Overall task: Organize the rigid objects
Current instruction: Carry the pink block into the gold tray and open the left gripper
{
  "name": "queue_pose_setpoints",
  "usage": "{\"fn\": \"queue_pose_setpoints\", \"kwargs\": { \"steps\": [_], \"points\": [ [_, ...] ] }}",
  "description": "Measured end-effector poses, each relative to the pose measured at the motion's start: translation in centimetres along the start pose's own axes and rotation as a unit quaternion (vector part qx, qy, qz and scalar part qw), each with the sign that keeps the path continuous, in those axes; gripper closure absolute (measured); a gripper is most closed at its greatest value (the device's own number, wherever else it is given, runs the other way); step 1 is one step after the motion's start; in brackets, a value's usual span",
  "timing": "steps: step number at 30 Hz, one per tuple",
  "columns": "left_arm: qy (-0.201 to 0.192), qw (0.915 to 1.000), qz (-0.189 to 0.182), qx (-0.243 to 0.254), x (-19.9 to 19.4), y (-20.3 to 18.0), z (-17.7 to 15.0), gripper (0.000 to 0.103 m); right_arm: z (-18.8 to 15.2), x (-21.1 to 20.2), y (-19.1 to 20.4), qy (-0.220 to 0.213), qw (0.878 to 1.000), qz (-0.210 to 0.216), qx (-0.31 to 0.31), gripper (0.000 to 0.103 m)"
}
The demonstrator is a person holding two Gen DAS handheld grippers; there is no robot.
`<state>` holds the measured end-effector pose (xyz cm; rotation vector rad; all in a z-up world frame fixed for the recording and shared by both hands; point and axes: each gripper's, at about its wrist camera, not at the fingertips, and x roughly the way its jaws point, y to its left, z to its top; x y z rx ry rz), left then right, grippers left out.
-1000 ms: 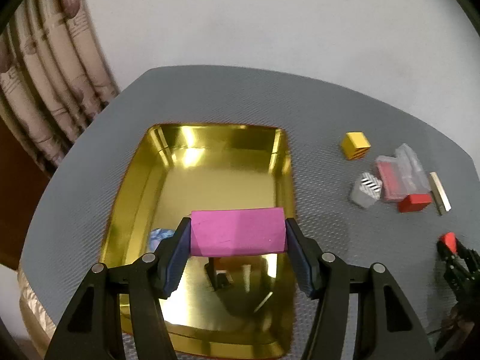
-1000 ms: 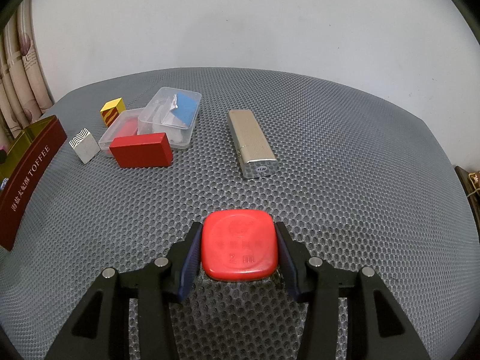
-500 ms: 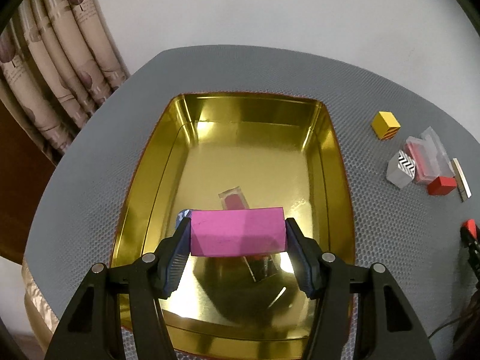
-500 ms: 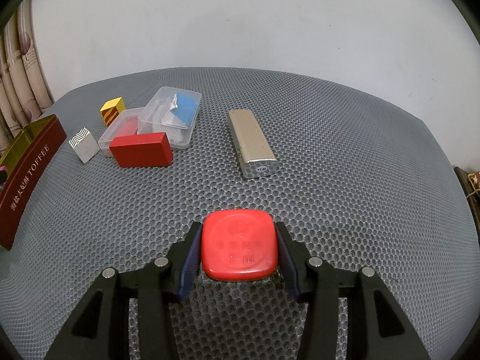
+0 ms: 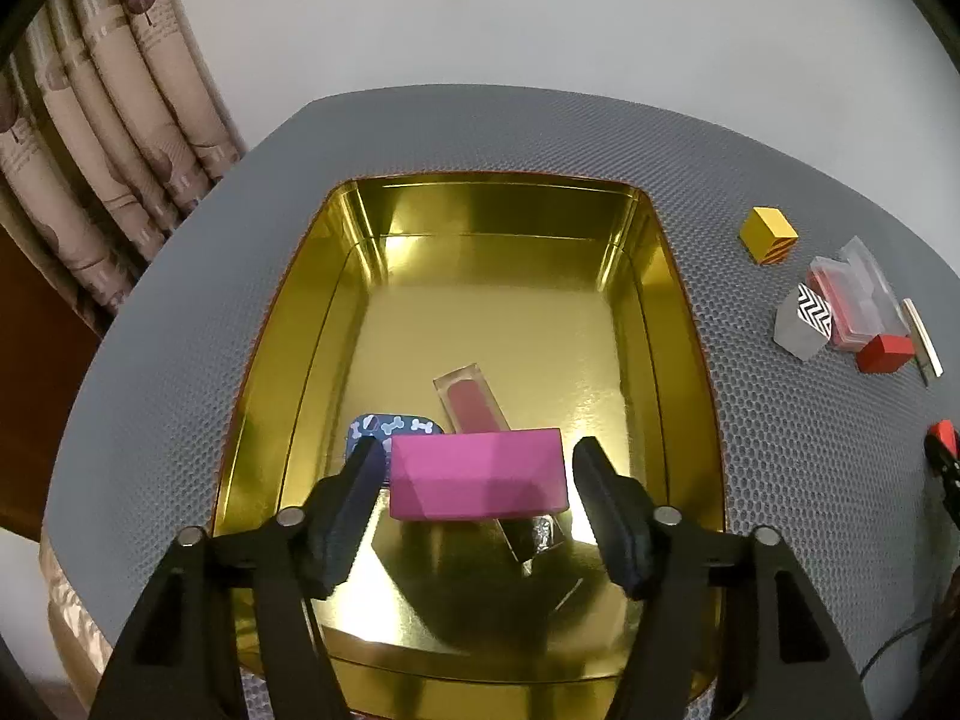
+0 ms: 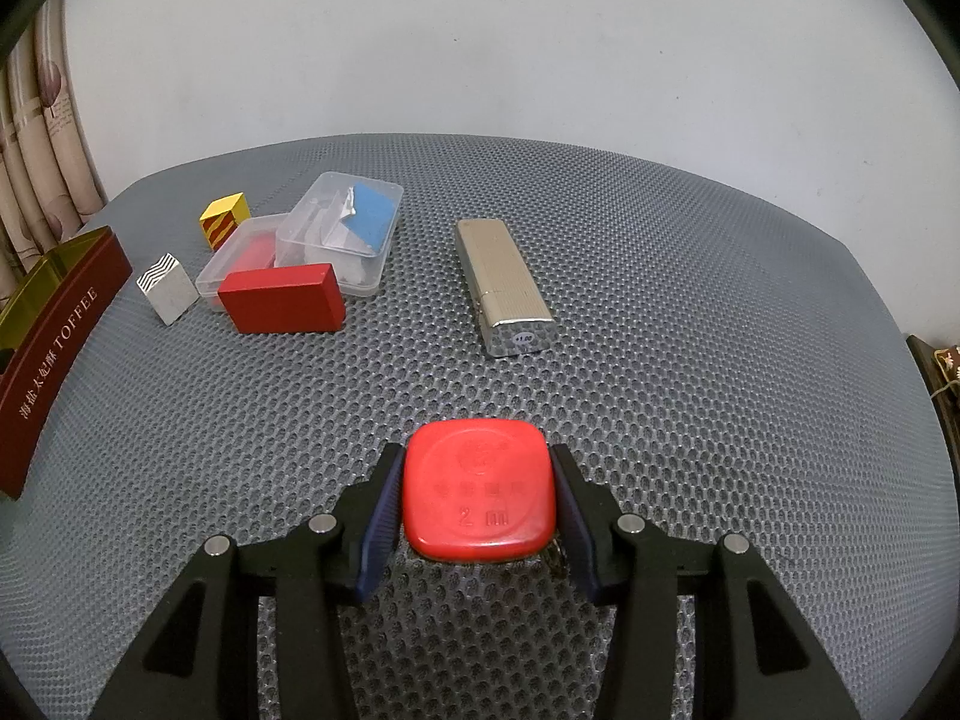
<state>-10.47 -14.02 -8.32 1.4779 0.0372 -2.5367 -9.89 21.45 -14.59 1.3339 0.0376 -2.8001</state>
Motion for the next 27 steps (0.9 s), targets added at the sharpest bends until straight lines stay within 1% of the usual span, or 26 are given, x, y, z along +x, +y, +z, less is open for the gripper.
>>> {"fn": "queue_pose_setpoints", "kwargs": {
  "steps": [4,10,12,16,18,21,24,27],
  "points": [
    [-0.008,1.0000,-0.002,0.000,-0.6,0.0,0.1,0.040,0.0,0.0,0.0,0.000,1.000,0.000,0.000,0.054],
    [-0.036,0.9993,0.000,-0.007,-2.5,0.6,0.1,0.038,0.0,-0.1,-0.1,0.000,1.000,0.000,0.000,0.054],
    [-0.048,0.9987,0.009,-0.010,-3.3,1.2,-0.1,0.038,0.0,-0.1,-0.1,0.000,1.000,0.000,0.000,0.054],
    [-0.060,0.9978,0.023,-0.018,-4.1,2.8,-0.6,0.035,0.0,-0.1,-0.2,0.000,1.000,-0.002,-0.001,0.054],
    [-0.063,0.9972,0.025,-0.030,-4.3,3.9,-0.8,0.033,-0.1,-0.1,-0.3,0.001,1.000,-0.002,-0.001,0.056],
    [-0.066,0.9962,0.028,-0.049,-4.2,5.2,-1.2,0.033,-0.1,-0.2,-0.2,0.003,1.000,-0.010,0.003,0.056],
    [-0.070,0.9953,0.037,-0.056,-4.1,5.8,-1.2,0.033,0.0,-0.4,-0.4,0.009,1.000,-0.013,0.020,0.056],
    [-0.069,0.9952,0.034,-0.059,-4.0,6.0,-1.1,0.031,0.0,-1.0,0.1,0.008,1.000,-0.008,0.028,0.056]
  ]
}}
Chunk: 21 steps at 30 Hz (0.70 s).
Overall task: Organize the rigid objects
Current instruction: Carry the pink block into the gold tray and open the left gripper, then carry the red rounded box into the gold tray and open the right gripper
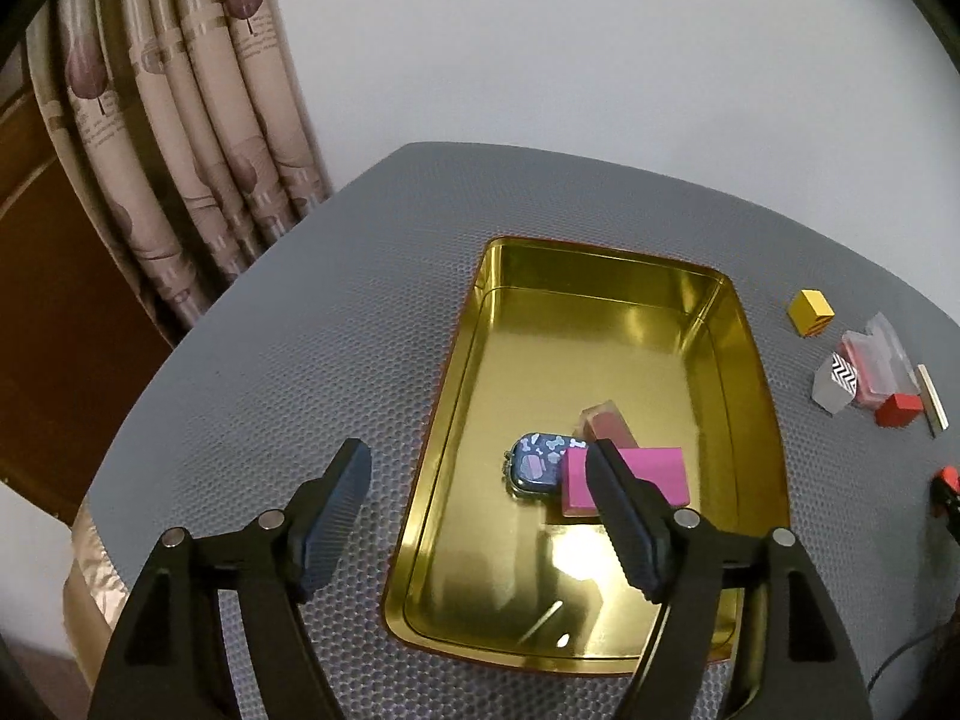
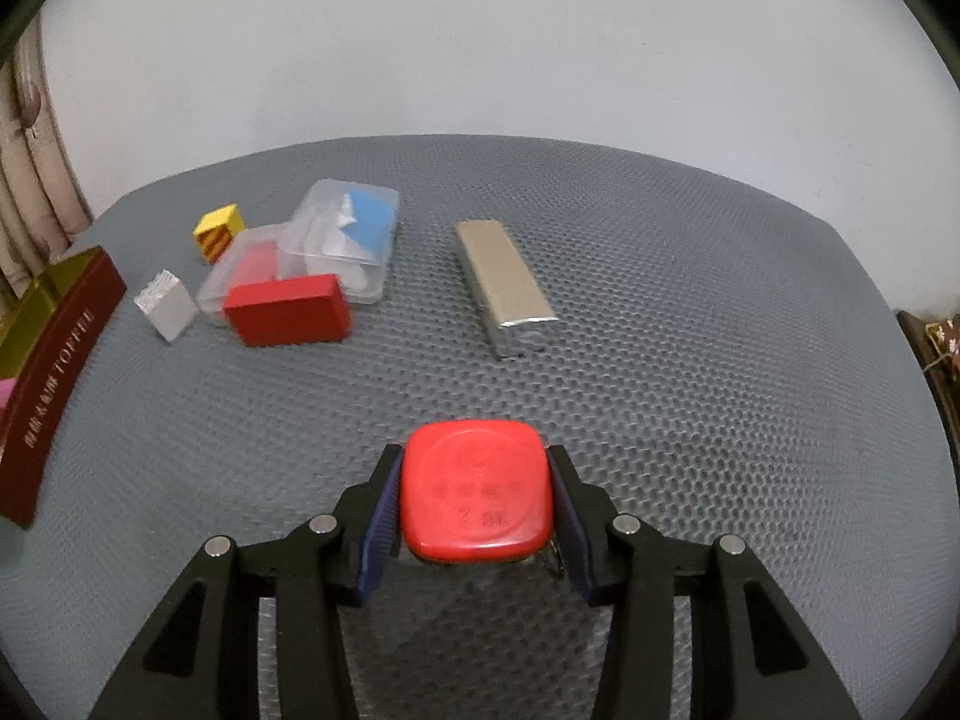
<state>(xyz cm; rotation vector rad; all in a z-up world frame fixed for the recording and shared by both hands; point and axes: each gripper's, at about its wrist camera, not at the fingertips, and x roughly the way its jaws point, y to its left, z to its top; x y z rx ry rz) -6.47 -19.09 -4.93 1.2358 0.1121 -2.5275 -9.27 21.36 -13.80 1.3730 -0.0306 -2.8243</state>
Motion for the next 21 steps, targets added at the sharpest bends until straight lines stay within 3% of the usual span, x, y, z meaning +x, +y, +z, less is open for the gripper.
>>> {"fn": "queue_pose_setpoints", "kwargs": {
  "steps": [5,11,21],
  "points": [
    [-0.006,0.9999,0.002,-0.011,-0.3,0.6,0.3,0.028,0.6,-1.6,3.2,-0.009,0.999,0.036,-0.023,0.056],
    [-0.001,0.9994,0.004,-0.034,-0.3,1.7,0.6,0.028,2.0,-4.2,11.0,-0.028,0.992,0.098,-0.080,0.056],
    [0.004,0.9973,0.032,-0.065,0.1,3.9,1.2,0.027,2.8,-7.9,22.9,-0.044,0.964,0.192,-0.177,0.056]
  ]
}}
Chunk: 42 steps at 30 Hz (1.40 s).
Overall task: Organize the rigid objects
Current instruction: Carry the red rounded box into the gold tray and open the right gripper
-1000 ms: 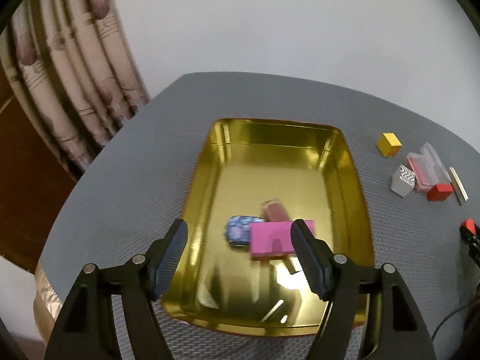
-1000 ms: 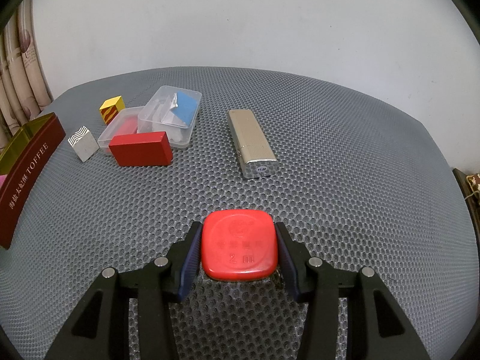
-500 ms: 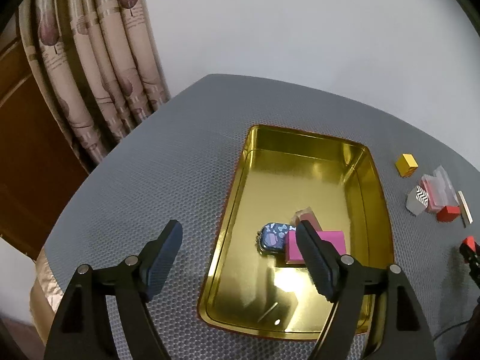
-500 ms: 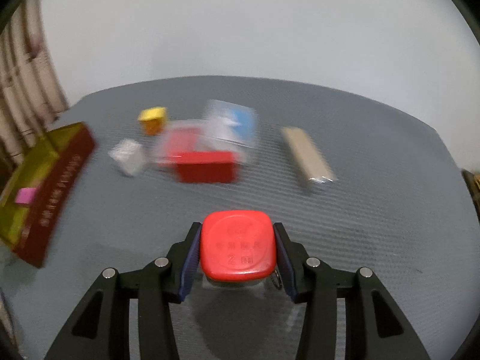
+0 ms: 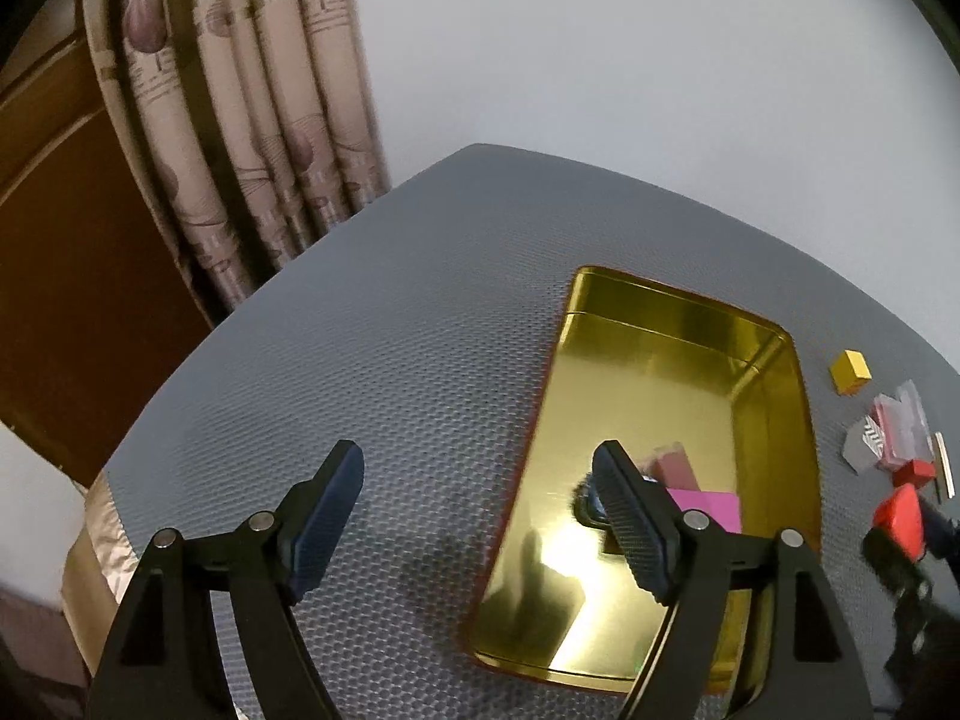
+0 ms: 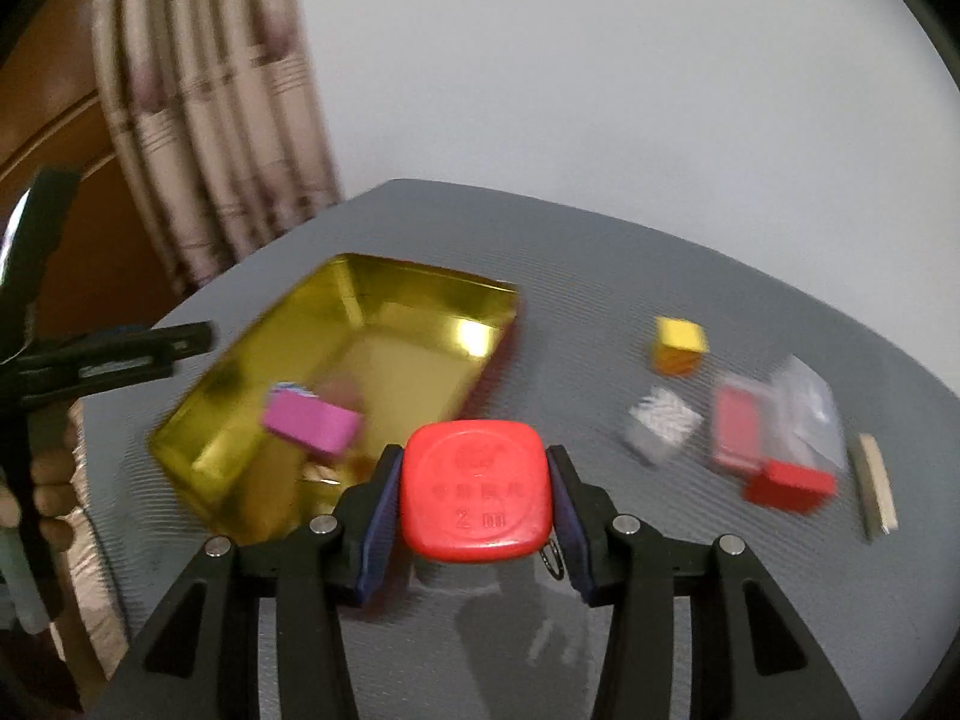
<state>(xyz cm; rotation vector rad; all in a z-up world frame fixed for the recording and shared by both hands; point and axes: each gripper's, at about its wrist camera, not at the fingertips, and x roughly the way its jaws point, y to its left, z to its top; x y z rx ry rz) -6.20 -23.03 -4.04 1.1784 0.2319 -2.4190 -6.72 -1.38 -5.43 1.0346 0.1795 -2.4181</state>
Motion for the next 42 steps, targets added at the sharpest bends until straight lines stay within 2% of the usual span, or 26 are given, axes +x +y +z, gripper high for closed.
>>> {"fn": "queue_pose_setpoints", "kwargs": {
  "steps": [8,17,25,33,42],
  "points": [
    [-0.004,0.9996,0.026,-0.009,0.2,0.5,0.2,0.027,1.9,2.9,5.6,0.022,0.998,0.033,-0.058,0.056],
    [0.001,0.9994,0.026,-0.023,0.7,1.1,0.1,0.027,2.3,6.2,7.8,0.055,0.994,0.049,-0.080,0.056],
    [0.007,0.9993,0.022,-0.028,0.9,1.5,0.2,0.027,2.3,8.0,7.8,0.059,0.994,0.050,-0.080,0.056],
    [0.010,0.9992,0.020,-0.032,1.0,1.7,0.3,0.027,2.6,8.9,7.8,0.057,0.994,0.030,-0.083,0.056],
    [0.013,0.9992,0.018,-0.034,1.2,1.7,0.2,0.026,2.3,7.7,7.1,0.049,0.996,0.052,-0.060,0.053]
  ]
}}
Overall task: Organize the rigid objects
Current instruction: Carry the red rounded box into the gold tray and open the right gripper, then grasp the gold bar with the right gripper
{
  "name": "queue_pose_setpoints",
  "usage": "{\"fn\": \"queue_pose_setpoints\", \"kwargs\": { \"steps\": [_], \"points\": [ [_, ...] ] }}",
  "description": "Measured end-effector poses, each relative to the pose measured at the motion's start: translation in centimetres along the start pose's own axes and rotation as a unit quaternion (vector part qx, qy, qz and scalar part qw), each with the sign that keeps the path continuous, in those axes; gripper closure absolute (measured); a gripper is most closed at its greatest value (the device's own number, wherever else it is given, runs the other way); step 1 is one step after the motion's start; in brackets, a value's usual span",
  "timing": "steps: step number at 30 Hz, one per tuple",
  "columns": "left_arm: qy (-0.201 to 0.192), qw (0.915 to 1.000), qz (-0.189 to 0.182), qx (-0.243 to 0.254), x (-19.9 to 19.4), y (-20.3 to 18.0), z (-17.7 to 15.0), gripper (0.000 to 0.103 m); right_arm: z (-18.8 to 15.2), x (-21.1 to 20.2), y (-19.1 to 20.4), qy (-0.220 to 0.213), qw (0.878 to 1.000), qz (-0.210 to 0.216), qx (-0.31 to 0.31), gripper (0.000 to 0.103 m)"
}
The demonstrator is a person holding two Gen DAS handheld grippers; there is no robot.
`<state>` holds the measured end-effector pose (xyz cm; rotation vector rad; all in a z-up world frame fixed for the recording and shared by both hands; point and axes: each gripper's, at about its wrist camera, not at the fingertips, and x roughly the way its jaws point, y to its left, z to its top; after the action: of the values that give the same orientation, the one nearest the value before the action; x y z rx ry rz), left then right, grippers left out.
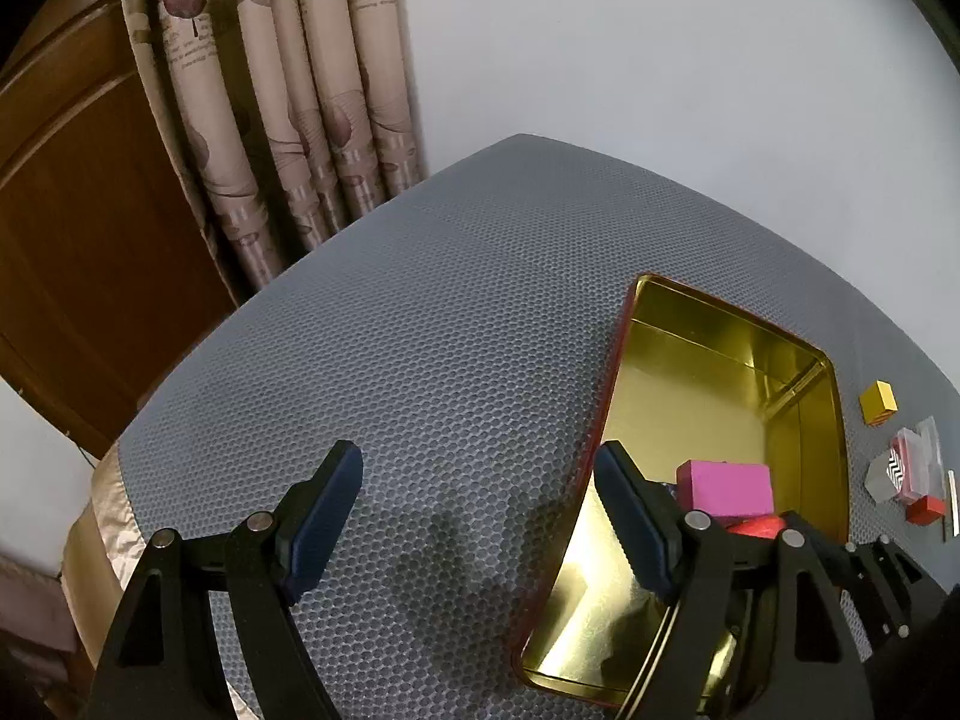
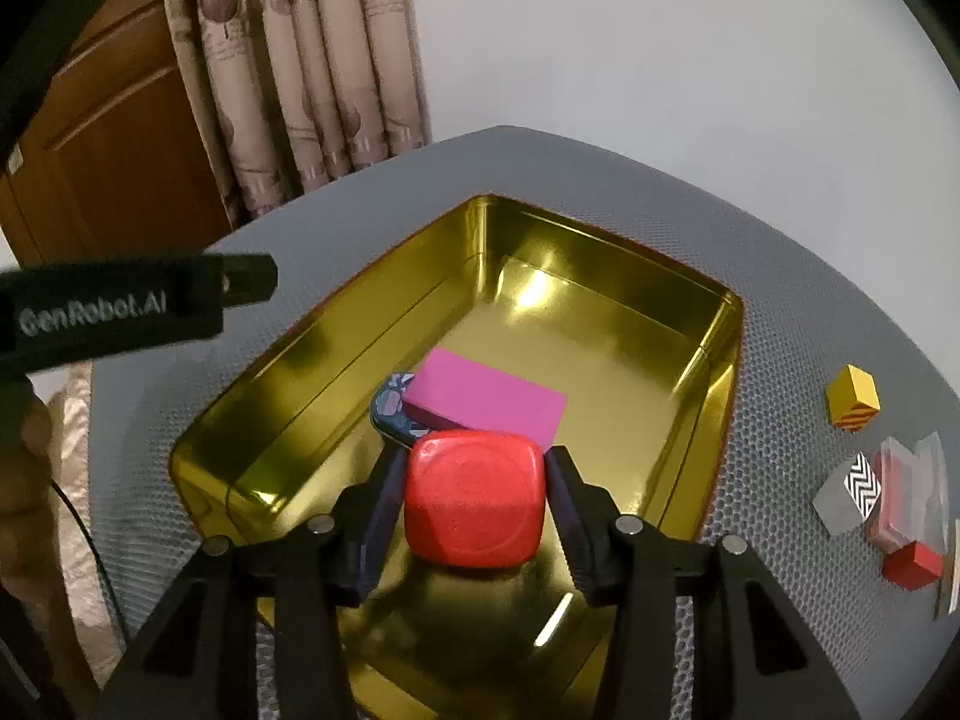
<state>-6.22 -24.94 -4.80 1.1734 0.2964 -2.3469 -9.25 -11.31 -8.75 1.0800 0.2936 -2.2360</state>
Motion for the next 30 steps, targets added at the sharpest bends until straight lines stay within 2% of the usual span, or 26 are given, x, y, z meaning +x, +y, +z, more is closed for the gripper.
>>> {"fn": "queue_pose_setpoints", "kwargs": {
  "steps": [8,14,21,27,30],
  "points": [
    [-0.004,1.0000,0.003,0.007,-0.1,-0.5,-0.1,0.025,0.2,-2.7,-1.6,-0.026,0.999,0.007,0.032,0.050],
    [-0.008,0.9998,0.006,0.016,-0.3,-1.1,-0.2,0.025,-0.5,-5.3,-5.1,-0.051,0.997,-0.016,0.061,0.050],
    [-0.014,0.9994,0.009,0.029,-0.5,-1.7,-0.5,0.024,-3.5,-8.4,-12.9,-0.059,0.988,-0.093,0.110,0.050],
    [-0.017,0.9992,0.011,0.035,-0.3,-2.2,-0.8,0.024,-7.6,-10.7,-21.0,-0.050,0.970,-0.173,0.160,0.050],
    [-0.017,0.9990,0.015,0.038,-0.5,-2.3,-0.9,0.023,-9.0,-10.8,-24.2,-0.043,0.963,-0.198,0.178,0.050]
  ]
}}
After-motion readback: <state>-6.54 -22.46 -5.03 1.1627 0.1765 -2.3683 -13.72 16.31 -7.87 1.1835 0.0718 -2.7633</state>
